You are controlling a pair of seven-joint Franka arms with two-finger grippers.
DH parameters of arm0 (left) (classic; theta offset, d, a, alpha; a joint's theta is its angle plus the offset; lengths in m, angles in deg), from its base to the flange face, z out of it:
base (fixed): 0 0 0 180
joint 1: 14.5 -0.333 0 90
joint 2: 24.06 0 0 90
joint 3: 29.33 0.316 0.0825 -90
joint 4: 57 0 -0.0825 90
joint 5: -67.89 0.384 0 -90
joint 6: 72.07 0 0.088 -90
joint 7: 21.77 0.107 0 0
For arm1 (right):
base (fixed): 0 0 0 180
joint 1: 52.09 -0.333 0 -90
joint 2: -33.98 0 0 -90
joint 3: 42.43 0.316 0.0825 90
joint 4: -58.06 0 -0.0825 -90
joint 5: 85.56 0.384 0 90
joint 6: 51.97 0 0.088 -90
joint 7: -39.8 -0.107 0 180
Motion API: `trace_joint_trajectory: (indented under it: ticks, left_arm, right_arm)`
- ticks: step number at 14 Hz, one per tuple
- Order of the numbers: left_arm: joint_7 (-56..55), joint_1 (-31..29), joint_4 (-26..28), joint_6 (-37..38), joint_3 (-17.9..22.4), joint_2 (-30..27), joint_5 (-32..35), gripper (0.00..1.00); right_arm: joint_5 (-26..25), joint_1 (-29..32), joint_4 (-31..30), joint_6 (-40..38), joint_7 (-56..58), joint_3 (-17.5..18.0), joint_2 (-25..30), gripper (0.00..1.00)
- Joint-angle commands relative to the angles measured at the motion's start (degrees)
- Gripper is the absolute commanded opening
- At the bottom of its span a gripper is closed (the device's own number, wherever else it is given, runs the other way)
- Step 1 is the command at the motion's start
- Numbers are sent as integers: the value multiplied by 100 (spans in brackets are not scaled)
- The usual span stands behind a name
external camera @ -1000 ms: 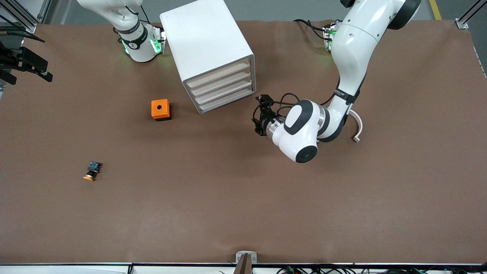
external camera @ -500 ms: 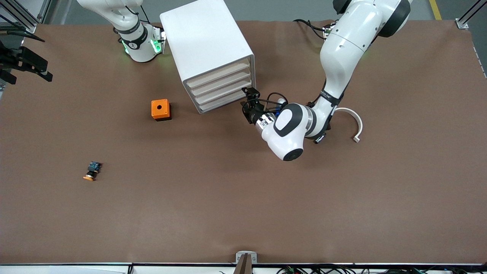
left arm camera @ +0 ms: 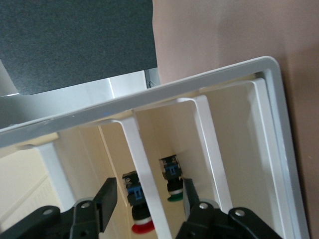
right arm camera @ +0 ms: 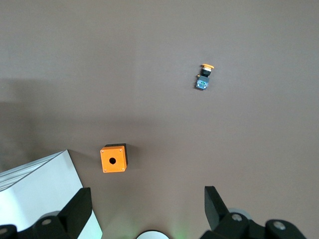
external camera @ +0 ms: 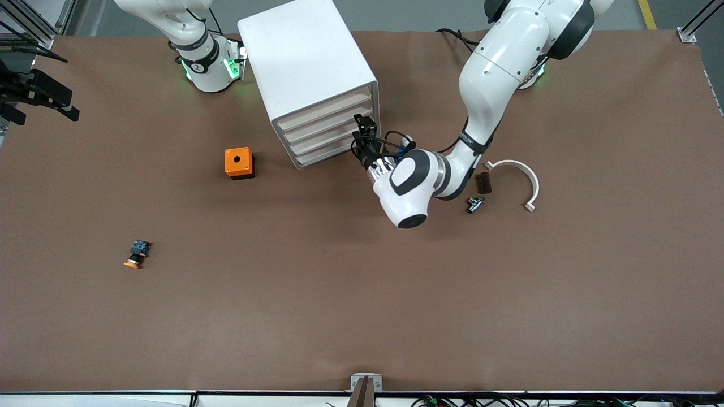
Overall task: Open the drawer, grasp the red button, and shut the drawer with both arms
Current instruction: 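Pull the drawer out of the white cabinet with the left gripper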
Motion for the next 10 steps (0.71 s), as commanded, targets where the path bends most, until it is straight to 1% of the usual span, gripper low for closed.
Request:
trace_joint_trajectory:
  ticks: [1, 2, 4, 5, 8, 10]
  left_arm:
    - [-148, 50, 32, 87, -95, 65, -127, 60]
    - [-148, 59, 50, 87, -139, 65, -127, 55]
    - [-148, 59, 86, 87, -200, 65, -118, 41]
    - [-131, 59, 86, 87, -201, 65, -118, 36]
    - [-69, 24, 86, 87, -201, 65, -118, 25]
    - [-86, 33, 86, 87, -201, 65, -118, 20]
  right_arm:
    - [13, -45, -128, 51, -97, -50, 159, 100]
    - [13, -27, -128, 42, -97, -67, 150, 100]
    - [13, -1, -128, 51, -97, -67, 132, 100]
    - [13, -1, -119, 42, -97, -58, 124, 100]
    - [-4, -36, -67, 33, -97, -32, 124, 100]
    - [-13, -62, -40, 50, -97, -23, 124, 100]
